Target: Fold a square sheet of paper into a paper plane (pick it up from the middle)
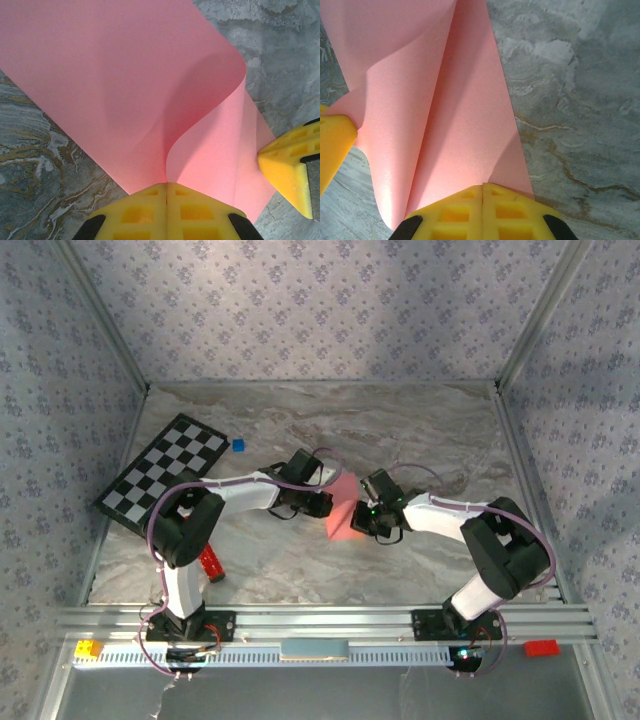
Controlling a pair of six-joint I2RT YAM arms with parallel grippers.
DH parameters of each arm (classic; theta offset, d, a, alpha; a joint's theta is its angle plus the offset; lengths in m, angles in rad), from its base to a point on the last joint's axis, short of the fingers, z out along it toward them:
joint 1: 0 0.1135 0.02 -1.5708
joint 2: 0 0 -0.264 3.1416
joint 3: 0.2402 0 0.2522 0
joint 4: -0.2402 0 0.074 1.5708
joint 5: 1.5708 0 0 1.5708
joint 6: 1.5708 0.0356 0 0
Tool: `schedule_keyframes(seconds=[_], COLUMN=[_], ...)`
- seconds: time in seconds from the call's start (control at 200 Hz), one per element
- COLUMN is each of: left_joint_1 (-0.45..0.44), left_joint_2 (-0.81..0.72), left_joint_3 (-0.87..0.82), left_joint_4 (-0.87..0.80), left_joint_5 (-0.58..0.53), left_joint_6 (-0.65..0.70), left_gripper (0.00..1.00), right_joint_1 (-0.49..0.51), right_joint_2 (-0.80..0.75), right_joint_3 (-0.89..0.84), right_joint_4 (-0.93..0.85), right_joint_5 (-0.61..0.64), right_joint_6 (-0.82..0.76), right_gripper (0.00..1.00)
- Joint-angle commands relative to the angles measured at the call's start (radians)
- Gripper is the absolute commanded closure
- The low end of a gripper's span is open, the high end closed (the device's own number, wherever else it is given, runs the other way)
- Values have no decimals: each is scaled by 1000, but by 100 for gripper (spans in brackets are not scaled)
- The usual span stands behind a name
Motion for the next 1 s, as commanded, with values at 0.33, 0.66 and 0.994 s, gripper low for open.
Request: schedule_keyframes(seconds=[0.33, 0.66, 0.994], left_joint_1=[5, 5, 5], left_joint_2=[36, 58, 73], left_joint_3=[62, 70, 67], left_joint_4=[-44, -55, -51], left_joint_5=[-8, -26, 12], left_joint_6=[48, 62, 68], left_gripper=[95, 95, 95], right_joint_1=[8, 8, 7], right_joint_2=[33, 37, 16], right_joint_3=[0, 4, 13], right_joint_4=[-66, -69, -56], right_joint_5=[18, 18, 10], right_joint_6=[-23, -28, -40], right_gripper=[95, 95, 93])
